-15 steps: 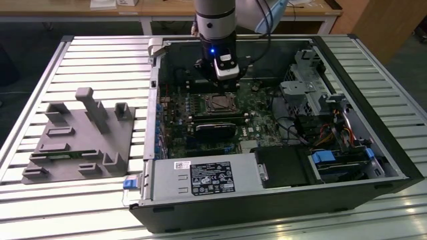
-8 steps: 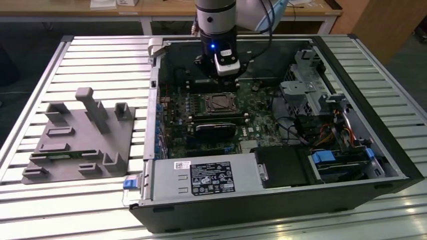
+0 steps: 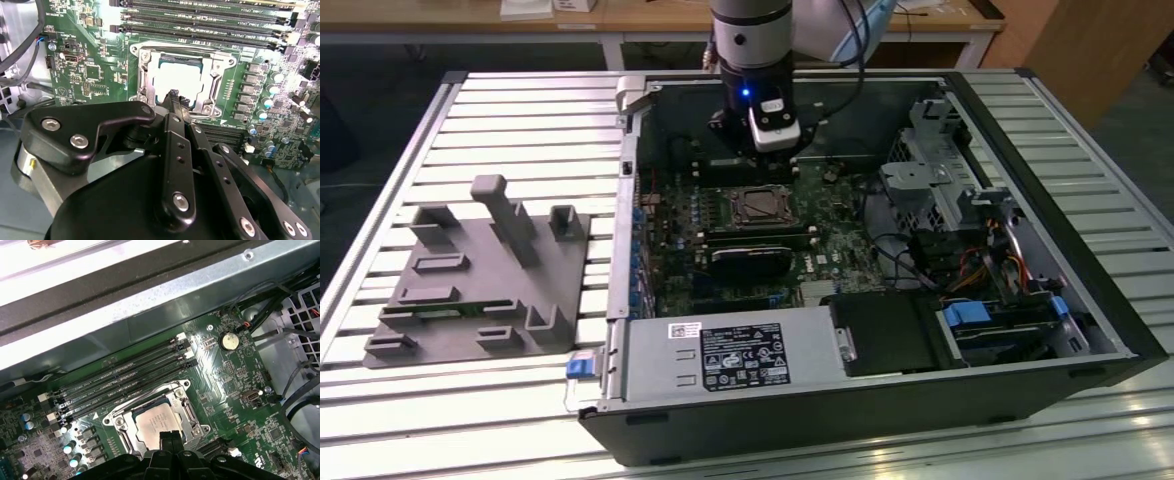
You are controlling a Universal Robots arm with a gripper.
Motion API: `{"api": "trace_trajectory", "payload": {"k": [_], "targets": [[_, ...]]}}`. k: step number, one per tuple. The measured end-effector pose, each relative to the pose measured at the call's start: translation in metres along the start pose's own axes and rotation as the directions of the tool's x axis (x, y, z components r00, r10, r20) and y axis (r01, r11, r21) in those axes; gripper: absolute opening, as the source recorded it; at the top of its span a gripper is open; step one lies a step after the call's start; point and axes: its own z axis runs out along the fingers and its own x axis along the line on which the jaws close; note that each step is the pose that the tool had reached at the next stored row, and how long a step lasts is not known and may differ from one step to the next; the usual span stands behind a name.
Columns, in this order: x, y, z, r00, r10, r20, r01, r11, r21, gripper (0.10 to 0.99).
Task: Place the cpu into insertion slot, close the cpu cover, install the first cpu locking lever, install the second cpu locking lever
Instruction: 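Install the second cpu locking lever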
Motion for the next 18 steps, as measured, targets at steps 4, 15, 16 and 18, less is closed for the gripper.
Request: {"api": "trace_trajectory", "payload": {"k": [4,15,16,18], "targets": [[-0.0006,-0.0014,0.0,1.0,0.0,0.0001,0.0,1.0,0.0,0.106],[-0.0024,-0.0051,0.0001,1.0,0.0,0.0001,0.0,1.0,0.0,0.106],[-0.0026,-0.0055,0.0001,1.0,0.0,0.0001,0.0,1.0,0.0,0.106],[-0.0029,-0.0062,0.0001,1.0,0.0,0.0001,0.0,1.0,0.0,0.106]]}}
